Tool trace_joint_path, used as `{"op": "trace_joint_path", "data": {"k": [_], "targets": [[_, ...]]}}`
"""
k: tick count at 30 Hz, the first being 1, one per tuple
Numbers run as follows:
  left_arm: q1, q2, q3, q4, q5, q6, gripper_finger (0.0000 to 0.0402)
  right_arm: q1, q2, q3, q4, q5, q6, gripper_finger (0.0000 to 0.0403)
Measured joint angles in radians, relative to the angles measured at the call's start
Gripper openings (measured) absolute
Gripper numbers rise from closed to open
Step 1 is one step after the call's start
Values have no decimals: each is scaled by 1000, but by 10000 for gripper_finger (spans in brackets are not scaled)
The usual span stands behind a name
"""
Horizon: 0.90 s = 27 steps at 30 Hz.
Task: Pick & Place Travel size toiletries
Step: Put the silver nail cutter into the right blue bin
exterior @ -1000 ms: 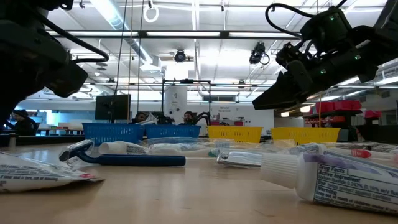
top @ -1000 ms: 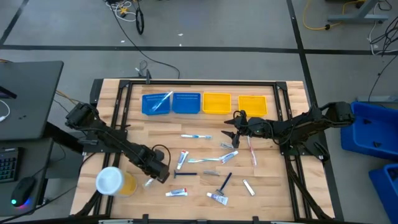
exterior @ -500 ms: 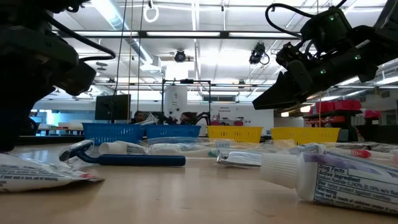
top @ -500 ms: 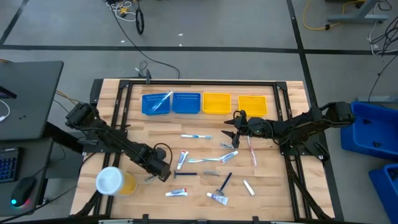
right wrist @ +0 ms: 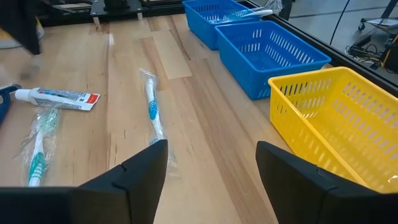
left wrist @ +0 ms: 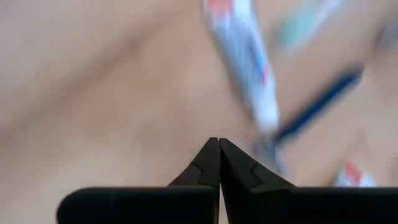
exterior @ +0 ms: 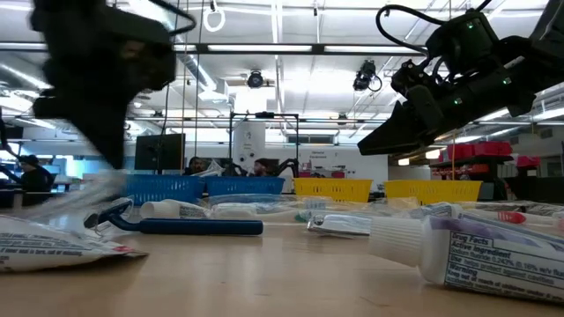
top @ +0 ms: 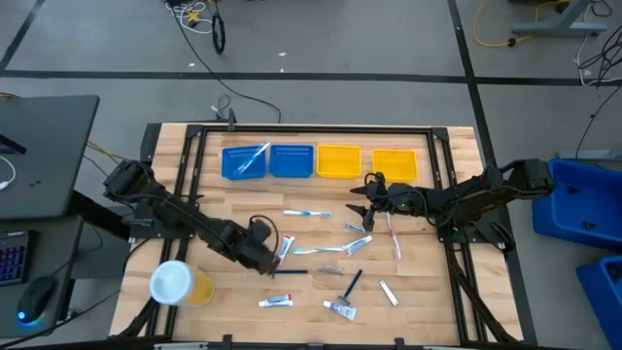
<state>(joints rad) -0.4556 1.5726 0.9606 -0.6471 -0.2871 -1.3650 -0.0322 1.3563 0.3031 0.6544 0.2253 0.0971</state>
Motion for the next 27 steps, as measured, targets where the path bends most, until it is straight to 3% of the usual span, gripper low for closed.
{"op": "trace_joint_path", "data": {"k": [3,12,19,27], "targets": [[55,0,19,2,-92,57,1,0,0,0,0,0,0,244],[164,0,23,12,31,209,9,0,0,0,0,0,0,238],[170,2,7,35,29,310,95,0,0,0,0,0,0,251],[162,141,-4,107,51,359,185,0,0,0,-3,0,0,256]]}}
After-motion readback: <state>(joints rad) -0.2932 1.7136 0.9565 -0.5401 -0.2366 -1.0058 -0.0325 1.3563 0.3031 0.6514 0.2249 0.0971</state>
